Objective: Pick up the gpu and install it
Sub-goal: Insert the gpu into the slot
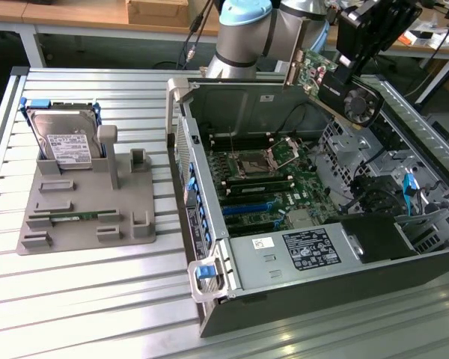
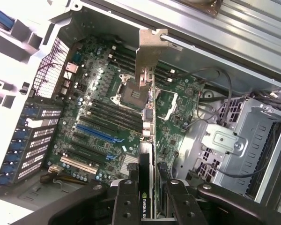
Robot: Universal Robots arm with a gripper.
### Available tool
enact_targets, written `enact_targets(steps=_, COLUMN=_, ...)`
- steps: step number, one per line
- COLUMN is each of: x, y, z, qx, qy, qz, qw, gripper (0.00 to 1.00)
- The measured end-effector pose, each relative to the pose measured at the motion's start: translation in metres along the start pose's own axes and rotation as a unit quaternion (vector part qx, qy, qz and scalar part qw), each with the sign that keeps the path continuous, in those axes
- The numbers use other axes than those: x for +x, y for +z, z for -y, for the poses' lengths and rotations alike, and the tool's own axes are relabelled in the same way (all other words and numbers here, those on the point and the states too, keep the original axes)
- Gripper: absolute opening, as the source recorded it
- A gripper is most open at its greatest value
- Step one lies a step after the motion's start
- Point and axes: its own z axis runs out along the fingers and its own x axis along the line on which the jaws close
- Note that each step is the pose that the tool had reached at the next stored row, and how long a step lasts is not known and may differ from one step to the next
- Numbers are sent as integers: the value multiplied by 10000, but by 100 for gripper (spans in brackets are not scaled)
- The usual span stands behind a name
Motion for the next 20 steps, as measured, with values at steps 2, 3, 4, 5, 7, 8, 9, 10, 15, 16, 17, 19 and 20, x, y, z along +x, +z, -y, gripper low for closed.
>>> enact_targets(steps=2, x=0, y=0, z=0, qx=-1, qy=-45, qz=-2, qw=10000, gripper=27)
enact_targets(steps=3, x=0, y=0, z=0, qx=-2, qy=-65, qz=-3, qw=10000, gripper=27)
enact_targets(steps=4, x=0, y=0, z=0, qx=-2, qy=-82, qz=-4, qw=10000, gripper=27)
enact_targets(steps=5, x=0, y=0, z=0, qx=-3, qy=-102, qz=-5, qw=9999, gripper=27)
enact_targets(steps=7, x=0, y=0, z=0, qx=-4, qy=-147, qz=-7, qw=9999, gripper=27)
enact_targets(steps=8, x=0, y=0, z=0, qx=-5, qy=-160, qz=-7, qw=9999, gripper=27)
enact_targets(steps=9, x=0, y=0, z=0, qx=-5, qy=-172, qz=-8, qw=9999, gripper=27)
enact_targets(steps=10, x=0, y=0, z=0, qx=-5, qy=-186, qz=-9, qw=9998, gripper=27)
enact_targets(steps=15, x=0, y=1, z=0, qx=-9, qy=-301, qz=-14, qw=9995, gripper=27)
enact_targets(steps=16, x=0, y=1, z=0, qx=-10, qy=-337, qz=-16, qw=9994, gripper=27)
enact_targets(steps=17, x=0, y=2, z=0, qx=-11, qy=-372, qz=-17, qw=9993, gripper=27)
enact_targets(steps=19, x=-1, y=2, z=1, qx=-13, qy=-449, qz=-21, qw=9990, gripper=27)
enact_targets(steps=20, x=-1, y=2, z=1, qx=-14, qy=-478, qz=-22, qw=9989, gripper=27)
